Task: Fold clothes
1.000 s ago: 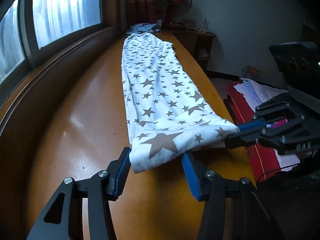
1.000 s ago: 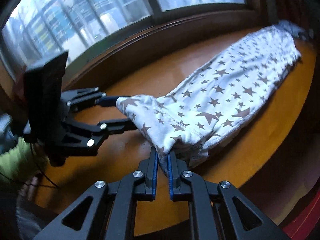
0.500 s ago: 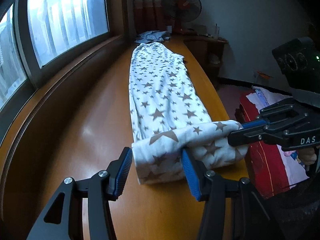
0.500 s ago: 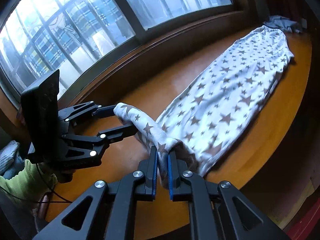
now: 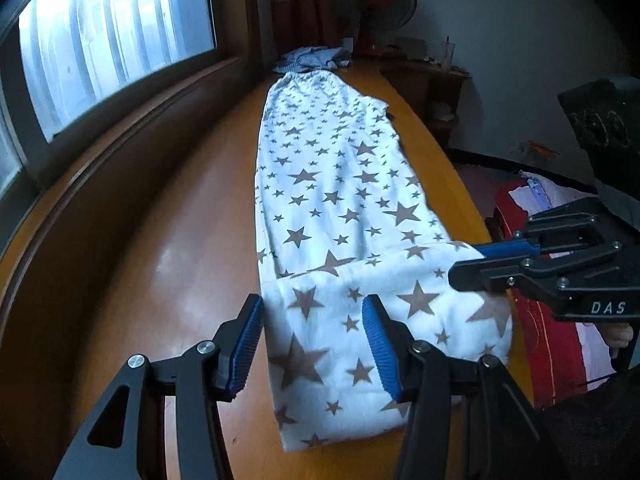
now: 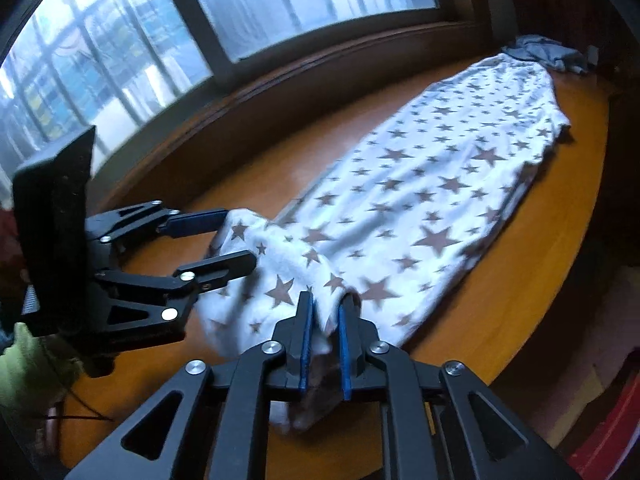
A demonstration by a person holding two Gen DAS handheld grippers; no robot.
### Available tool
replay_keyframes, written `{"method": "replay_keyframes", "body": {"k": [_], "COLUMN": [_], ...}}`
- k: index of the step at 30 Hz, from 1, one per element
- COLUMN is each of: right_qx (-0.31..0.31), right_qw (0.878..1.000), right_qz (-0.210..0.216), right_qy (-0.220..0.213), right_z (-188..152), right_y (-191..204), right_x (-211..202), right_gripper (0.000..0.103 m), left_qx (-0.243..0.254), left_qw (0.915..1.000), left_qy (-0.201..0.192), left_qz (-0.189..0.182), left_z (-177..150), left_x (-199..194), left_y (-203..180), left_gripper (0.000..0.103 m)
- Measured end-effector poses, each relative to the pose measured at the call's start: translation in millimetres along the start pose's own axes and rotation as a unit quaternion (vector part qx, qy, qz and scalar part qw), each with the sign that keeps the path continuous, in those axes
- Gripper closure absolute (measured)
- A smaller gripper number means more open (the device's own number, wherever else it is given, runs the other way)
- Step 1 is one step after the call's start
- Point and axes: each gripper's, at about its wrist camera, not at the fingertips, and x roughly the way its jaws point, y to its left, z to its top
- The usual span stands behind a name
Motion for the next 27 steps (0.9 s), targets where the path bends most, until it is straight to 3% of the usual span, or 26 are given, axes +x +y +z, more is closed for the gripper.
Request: {"method": "replay_keyframes", "body": {"k": [3, 6, 12, 16, 18, 21, 24, 27], "right_qx": [-0.01, -0.02, -0.121, -0.169, -0.159, -0.116, -0.106, -0.111], "right_qw": [0.999, 0.999, 0.992, 0.985, 0.987, 0.992, 0.994, 0.994], "right_qz": [-0.031, -0.036, 0.019, 0.008, 0.025, 0.047, 0.032, -0.008], "right_qy": [0.002, -0.023, -0.014, 0.016, 0.018, 0.003, -0.026, -0.009], "right_z": [0.8, 0.6, -7.1, -16.3, -17.9, -12.1, -11.4, -15.1], "right_y": [-7.6, -10.2, 13.3, 10.2, -2.2, -21.0, -33.3, -42.3], "right_x": [-0.2, -12.7, -9.2, 15.7, 20.0, 1.8, -17.1, -10.1], "right_gripper": [0.081, 0.081, 0.081, 0.081, 0.081, 0.081, 0.077, 0.077], "left_qx": [0.007, 0.002, -0.014, -0.022, -0.025, -0.031, -0.037, -0.042], "left_qw": [0.9999, 0.9996, 0.9989, 0.9986, 0.9984, 0.9981, 0.9976, 0.9972], "left_qy": [0.013, 0.027, 0.038, 0.036, 0.036, 0.035, 0.034, 0.033], "left_qz": [0.008, 0.01, 0.024, 0.032, 0.036, 0.041, 0.047, 0.053], "left_z": [0.4, 0.2, 0.8, 2.3, 3.1, 4.3, 5.5, 6.7], "left_x": [14.5, 25.1, 29.8, 22.9, 19.4, 14.1, 8.9, 3.7], "left_y": [0.0, 1.3, -0.3, -6.1, -9.0, -13.3, -17.7, -22.0], "left_gripper": [0.055, 0.054, 0.047, 0.039, 0.033, 0.033, 0.035, 0.035]}}
